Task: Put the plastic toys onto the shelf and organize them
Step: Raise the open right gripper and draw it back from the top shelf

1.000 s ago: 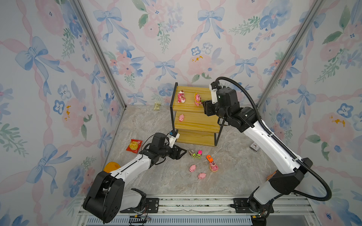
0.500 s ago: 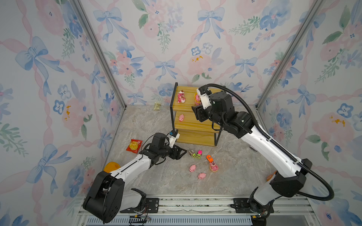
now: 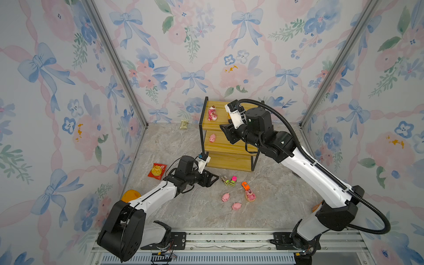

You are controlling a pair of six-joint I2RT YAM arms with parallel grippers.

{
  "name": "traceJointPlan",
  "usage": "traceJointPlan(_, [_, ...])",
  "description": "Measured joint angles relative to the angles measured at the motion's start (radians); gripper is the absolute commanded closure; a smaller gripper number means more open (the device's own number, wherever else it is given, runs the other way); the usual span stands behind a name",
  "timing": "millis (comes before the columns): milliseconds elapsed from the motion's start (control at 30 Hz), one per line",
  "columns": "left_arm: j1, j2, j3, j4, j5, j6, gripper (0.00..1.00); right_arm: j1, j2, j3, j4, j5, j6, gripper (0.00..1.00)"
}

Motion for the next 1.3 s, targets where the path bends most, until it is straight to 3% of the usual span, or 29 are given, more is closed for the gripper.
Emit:
traceJointPlan(467, [0.0, 0.0, 0.0, 0.0, 0.0, 0.0, 0.23, -0.119, -0.126, -0.169, 0.024, 0.221, 0.021, 0.52])
traceJointPlan(700, [0.0, 0.0, 0.0, 0.0, 0.0, 0.0, 0.23, -0.151, -0.16, -0.181, 0.035, 0.235, 0.023, 0.52])
traceJointPlan(1300, [0.0, 0.0, 0.0, 0.0, -0.008, 0.0, 0.23, -0.178, -0.031, -0.098, 0.034, 0.212, -0.003, 0.51])
